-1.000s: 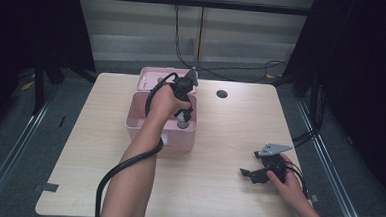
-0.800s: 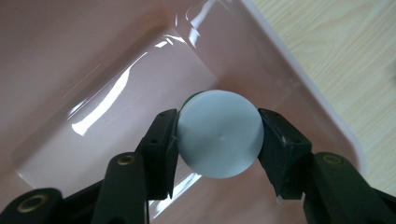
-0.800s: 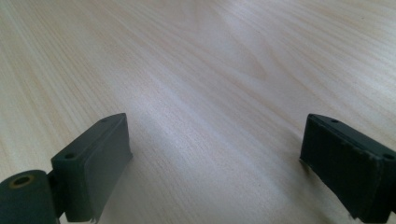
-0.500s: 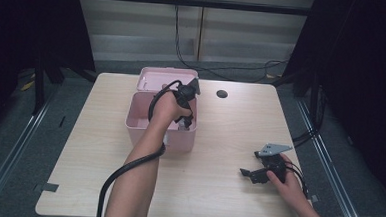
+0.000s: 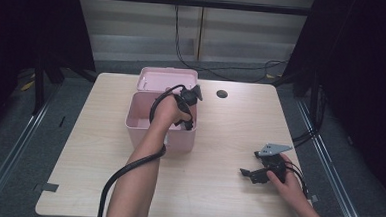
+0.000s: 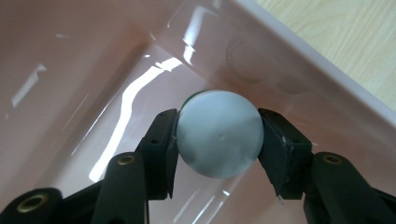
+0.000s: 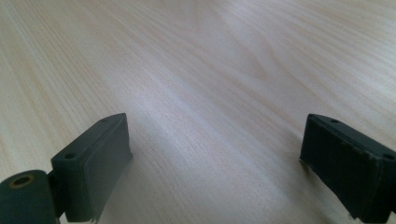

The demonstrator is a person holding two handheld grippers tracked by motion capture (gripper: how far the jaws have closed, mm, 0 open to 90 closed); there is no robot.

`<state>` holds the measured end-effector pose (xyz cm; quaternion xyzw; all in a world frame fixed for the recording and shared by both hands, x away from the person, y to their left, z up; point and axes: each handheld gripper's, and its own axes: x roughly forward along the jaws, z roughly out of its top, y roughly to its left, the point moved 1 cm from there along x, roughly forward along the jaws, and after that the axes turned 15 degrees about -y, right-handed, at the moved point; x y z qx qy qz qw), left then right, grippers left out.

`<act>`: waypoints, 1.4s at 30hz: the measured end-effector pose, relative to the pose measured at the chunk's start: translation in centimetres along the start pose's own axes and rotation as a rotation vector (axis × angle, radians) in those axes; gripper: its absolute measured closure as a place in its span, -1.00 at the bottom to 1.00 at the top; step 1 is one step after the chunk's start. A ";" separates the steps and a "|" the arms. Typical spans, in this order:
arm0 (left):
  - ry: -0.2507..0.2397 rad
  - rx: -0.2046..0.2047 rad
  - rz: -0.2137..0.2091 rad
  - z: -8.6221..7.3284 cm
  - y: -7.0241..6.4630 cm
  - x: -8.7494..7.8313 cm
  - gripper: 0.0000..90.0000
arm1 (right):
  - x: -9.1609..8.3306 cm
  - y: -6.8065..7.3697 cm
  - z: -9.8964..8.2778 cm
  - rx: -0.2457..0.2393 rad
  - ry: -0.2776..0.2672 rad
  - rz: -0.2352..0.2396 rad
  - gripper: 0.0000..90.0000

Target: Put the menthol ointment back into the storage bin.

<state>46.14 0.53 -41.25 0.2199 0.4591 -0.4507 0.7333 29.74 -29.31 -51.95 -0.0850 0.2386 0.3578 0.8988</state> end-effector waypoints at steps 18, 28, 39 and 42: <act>-0.004 0.094 -0.019 -0.3 0.0 0.9 0.11 | 0.0 0.0 0.0 0.000 0.000 0.000 -0.82; 0.006 0.114 -0.043 -0.7 0.0 1.7 0.11 | 0.0 0.0 0.0 0.000 0.000 0.000 -0.82; -0.009 0.117 -0.054 -1.0 0.1 2.2 0.11 | 0.0 0.0 0.0 0.000 0.000 0.000 -0.82; -0.002 0.132 -0.062 -1.0 0.1 2.3 0.11 | 0.0 0.0 0.0 0.000 0.000 0.000 -0.82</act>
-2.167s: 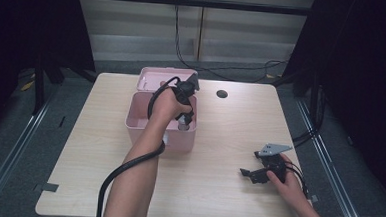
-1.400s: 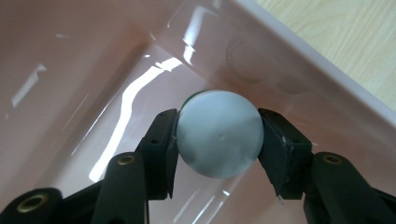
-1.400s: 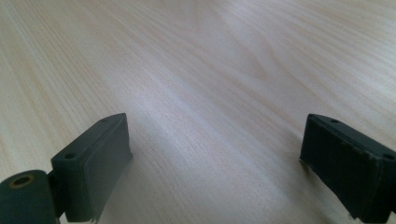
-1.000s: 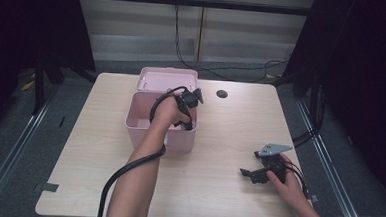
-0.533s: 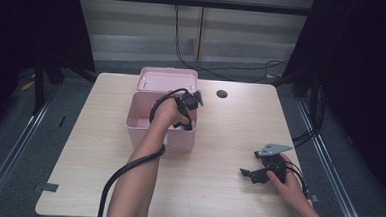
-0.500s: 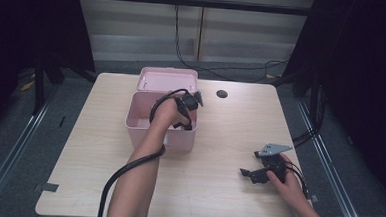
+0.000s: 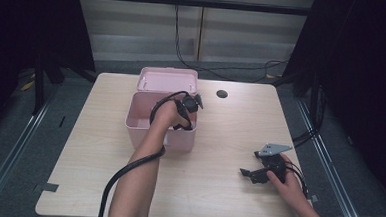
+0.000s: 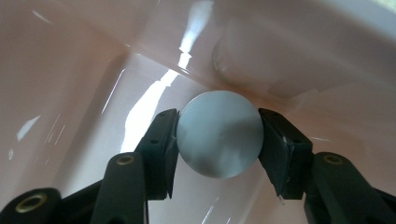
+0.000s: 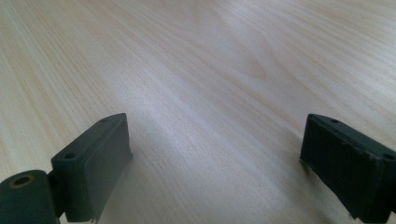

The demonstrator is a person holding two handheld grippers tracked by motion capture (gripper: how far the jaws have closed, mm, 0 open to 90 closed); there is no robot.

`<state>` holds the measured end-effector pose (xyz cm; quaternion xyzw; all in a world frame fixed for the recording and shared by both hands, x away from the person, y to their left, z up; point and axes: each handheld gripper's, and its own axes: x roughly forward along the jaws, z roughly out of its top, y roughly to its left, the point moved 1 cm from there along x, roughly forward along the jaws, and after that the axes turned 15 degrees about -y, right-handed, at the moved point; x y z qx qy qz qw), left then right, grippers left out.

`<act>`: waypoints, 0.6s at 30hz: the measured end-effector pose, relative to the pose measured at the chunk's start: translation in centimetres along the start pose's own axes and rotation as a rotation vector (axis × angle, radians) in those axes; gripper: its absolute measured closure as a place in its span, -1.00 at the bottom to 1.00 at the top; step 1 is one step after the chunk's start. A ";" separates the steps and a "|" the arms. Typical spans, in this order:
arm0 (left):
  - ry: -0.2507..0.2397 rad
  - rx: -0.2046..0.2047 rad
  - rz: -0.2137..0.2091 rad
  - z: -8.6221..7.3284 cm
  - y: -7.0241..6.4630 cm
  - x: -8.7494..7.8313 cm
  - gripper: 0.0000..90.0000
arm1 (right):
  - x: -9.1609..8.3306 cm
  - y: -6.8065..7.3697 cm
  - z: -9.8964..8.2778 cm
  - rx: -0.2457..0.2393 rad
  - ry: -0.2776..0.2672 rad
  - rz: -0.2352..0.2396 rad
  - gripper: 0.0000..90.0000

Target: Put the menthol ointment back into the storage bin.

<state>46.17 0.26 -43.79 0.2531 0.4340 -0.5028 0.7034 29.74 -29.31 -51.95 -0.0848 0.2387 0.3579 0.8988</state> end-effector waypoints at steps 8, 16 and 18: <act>-0.024 -0.005 -0.009 0.0 0.2 0.0 0.10 | 0.0 0.0 0.0 0.002 0.002 -0.002 -0.82; -0.032 -0.002 -0.009 0.1 0.0 -0.2 0.08 | 0.0 0.0 0.0 0.002 0.002 -0.002 -0.82; -0.030 -0.003 -0.010 0.0 0.1 -0.2 0.07 | 0.0 0.0 0.0 0.002 0.002 -0.002 -0.82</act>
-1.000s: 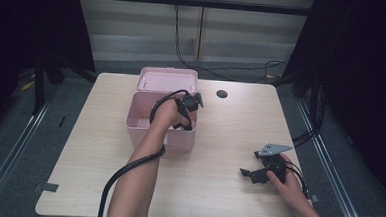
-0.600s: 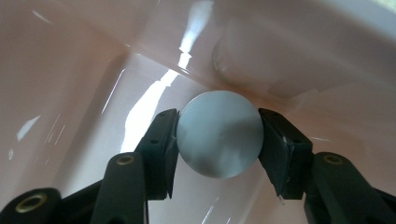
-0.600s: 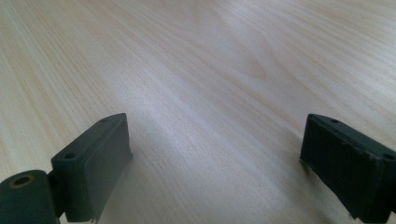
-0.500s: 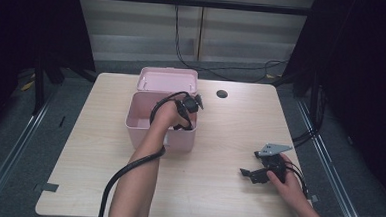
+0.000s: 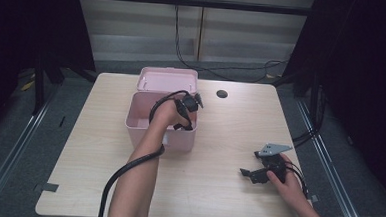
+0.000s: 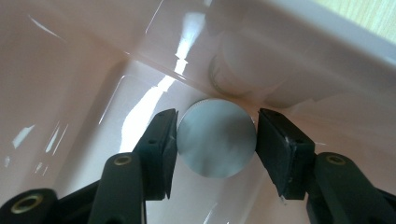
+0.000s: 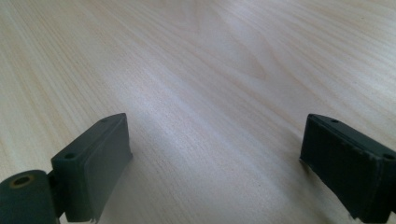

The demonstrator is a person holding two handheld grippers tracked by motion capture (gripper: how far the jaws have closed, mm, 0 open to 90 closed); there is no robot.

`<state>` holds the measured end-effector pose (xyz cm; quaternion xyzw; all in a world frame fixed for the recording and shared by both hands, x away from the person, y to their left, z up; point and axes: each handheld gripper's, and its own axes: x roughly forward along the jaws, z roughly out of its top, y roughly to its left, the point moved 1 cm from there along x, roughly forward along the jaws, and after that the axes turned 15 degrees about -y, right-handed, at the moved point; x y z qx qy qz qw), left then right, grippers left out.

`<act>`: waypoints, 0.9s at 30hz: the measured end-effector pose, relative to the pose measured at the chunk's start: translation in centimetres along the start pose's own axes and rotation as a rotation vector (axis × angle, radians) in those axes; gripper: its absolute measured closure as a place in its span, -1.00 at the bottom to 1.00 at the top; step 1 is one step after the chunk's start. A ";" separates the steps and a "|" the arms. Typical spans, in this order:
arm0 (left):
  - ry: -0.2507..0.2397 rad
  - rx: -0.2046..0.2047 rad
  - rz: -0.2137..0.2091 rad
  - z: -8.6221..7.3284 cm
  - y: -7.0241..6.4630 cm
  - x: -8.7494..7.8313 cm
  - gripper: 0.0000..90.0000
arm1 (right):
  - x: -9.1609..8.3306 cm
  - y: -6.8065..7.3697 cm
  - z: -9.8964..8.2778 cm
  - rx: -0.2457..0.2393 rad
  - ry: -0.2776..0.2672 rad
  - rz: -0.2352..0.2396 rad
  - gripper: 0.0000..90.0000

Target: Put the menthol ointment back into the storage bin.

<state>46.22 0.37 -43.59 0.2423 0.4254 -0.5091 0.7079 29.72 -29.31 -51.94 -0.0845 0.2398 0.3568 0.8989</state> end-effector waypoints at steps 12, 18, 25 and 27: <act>0.007 -0.046 0.012 0.0 0.1 -1.3 0.00 | 0.0 0.0 0.0 -0.002 -0.002 0.002 -0.82; 0.006 -0.068 0.022 0.3 0.1 -2.4 -0.07 | 0.0 0.0 0.0 -0.002 -0.002 0.002 -0.82; 0.008 -0.109 0.042 0.4 0.2 -3.6 -0.13 | 0.0 0.0 0.0 -0.002 -0.002 0.002 -0.82; 0.011 -0.110 0.049 0.5 0.2 -4.1 -0.15 | 0.0 0.0 0.0 -0.002 -0.002 0.002 -0.82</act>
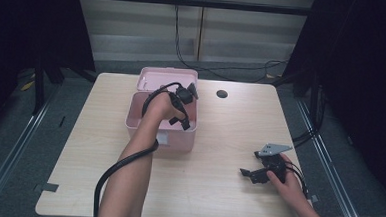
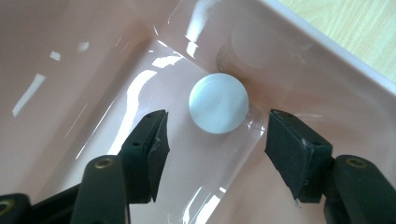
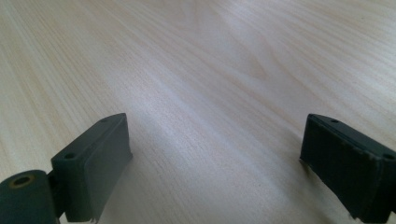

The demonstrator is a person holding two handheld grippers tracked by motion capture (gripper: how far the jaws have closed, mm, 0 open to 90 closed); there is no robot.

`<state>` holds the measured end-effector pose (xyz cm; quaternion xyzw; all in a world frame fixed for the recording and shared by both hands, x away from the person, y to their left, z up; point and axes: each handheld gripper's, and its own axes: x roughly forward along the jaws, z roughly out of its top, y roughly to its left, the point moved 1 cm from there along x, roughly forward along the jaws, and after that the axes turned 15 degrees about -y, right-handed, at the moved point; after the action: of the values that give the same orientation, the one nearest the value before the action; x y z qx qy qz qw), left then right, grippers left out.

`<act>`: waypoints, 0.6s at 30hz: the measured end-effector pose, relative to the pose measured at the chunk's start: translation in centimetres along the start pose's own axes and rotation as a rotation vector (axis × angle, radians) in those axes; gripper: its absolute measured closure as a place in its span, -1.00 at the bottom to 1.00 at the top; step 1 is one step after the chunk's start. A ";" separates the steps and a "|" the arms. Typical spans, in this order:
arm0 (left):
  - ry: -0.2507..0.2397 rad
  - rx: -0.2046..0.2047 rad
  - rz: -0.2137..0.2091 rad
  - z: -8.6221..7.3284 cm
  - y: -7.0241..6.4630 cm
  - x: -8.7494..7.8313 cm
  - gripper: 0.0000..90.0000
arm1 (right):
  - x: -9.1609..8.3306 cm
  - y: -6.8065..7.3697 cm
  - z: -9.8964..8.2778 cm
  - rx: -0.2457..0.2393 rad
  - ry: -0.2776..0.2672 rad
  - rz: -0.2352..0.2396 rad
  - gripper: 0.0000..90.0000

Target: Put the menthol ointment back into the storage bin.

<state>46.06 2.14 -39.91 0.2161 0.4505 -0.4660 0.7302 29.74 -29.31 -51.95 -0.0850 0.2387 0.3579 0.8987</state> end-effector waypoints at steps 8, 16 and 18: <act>0.007 -0.029 0.019 0.3 0.0 -1.5 -0.24 | 0.0 0.0 0.0 0.000 0.003 0.001 -0.82; 0.011 -0.040 0.036 0.2 0.0 -2.9 -0.30 | 0.0 0.0 0.0 0.000 0.002 0.001 -0.82; 0.010 -0.047 0.037 0.2 0.1 -3.3 -0.31 | 0.0 0.0 0.0 0.000 0.002 0.001 -0.82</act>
<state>45.71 3.72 -36.97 0.2093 0.4610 -0.4406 0.7413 29.74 -29.32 -51.94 -0.0853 0.2398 0.3581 0.8983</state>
